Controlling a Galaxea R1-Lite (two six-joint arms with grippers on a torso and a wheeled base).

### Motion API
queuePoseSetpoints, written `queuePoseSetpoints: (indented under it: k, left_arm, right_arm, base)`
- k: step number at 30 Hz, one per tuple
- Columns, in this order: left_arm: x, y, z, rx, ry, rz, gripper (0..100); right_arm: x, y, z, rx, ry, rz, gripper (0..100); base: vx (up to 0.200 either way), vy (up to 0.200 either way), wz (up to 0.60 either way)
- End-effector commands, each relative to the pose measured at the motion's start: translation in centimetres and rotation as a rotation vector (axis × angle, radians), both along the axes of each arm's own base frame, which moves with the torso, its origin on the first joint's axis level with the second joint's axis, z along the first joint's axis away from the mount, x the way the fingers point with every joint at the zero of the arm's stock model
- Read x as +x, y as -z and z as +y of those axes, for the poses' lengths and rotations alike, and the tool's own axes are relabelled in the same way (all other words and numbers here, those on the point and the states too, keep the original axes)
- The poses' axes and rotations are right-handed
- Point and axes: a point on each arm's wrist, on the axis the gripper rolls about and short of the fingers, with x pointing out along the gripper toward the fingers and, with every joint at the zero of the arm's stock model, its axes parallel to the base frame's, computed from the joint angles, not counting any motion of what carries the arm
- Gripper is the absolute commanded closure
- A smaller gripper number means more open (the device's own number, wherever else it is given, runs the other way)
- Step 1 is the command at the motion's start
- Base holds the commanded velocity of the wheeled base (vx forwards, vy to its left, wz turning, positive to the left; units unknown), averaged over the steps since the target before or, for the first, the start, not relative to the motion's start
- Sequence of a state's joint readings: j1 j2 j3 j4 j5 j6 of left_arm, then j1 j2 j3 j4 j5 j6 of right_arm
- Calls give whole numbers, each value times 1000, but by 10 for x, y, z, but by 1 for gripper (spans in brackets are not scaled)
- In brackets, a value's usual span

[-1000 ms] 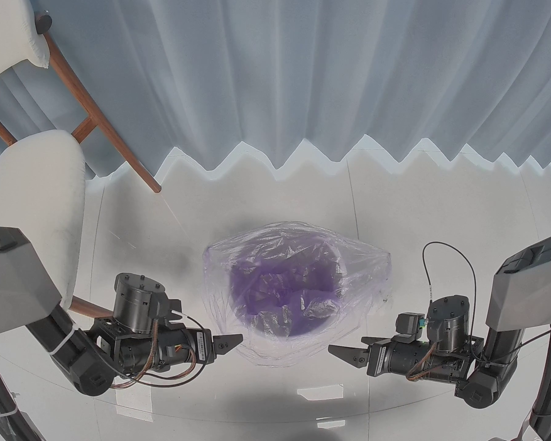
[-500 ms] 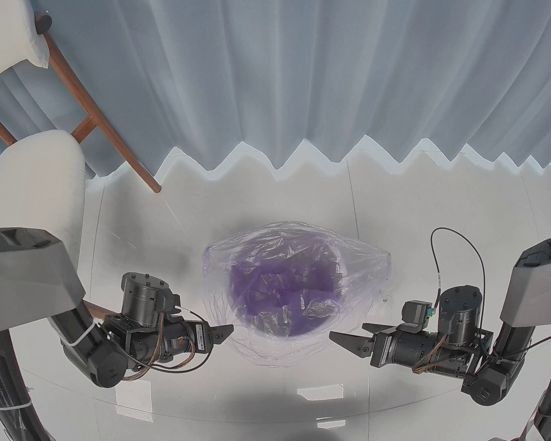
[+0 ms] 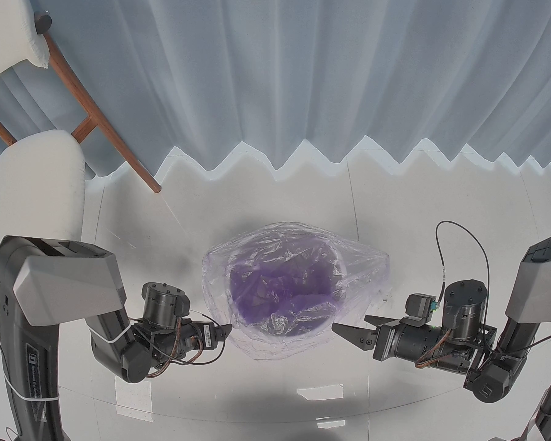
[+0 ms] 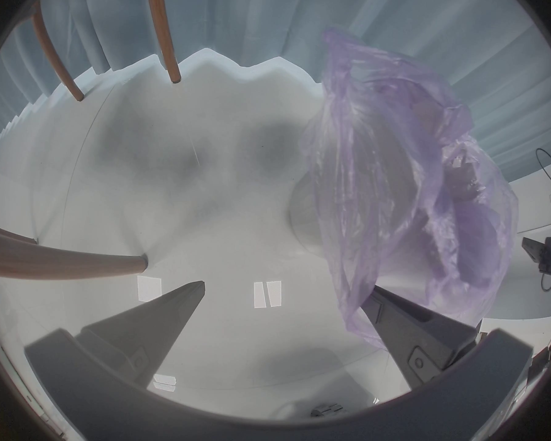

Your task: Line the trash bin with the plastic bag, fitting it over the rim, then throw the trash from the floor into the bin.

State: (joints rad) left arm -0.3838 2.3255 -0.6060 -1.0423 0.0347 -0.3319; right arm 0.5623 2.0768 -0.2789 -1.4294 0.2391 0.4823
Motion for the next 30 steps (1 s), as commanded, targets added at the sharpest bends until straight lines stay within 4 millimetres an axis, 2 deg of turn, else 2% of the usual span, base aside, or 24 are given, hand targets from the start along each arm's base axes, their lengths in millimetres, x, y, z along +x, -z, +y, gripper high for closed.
queuePoseSetpoints:
  k: [1, 9, 12, 16, 17, 19, 22, 28, 30]
  left_arm:
    - [8, 16, -4, 10, -6, 18, 0]
    - [11, 20, -8, 6, -5, 10, 0]
    - [10, 12, -7, -6, -6, -34, 0]
    - [-17, -19, -3, -37, 19, -118, 0]
    - [-20, -20, -3, -36, 23, -118, 0]
    - [-42, -23, 0, -6, 62, -92, 0]
    - [-59, -26, 4, 27, 116, -97, 0]
    - [-65, -42, -4, -18, 156, -246, 0]
    - [-63, -53, -12, -61, 182, -344, 0]
  right_arm:
    - [1, 0, 1, -2, 6, -3, 0]
    - [4, 2, 2, -8, 26, -8, 0]
    - [7, 1, 2, -4, 32, -16, 0]
    - [15, -1, -3, 3, 65, -27, 0]
    - [16, -1, -3, 5, 65, -30, 0]
    - [17, -2, -3, 7, 66, -32, 0]
    - [17, -2, -3, 7, 66, -34, 0]
    - [18, -2, -4, 8, 68, -34, 0]
    - [18, 2, -4, 0, 69, -24, 0]
  base:
    - [0, 0, 0]
    - [0, 0, 0]
    - [0, 0, 0]
    - [0, 0, 0]
    - [0, 0, 0]
    - [0, 0, 0]
    - [0, 0, 0]
    - [0, 0, 0]
    - [0, 0, 0]
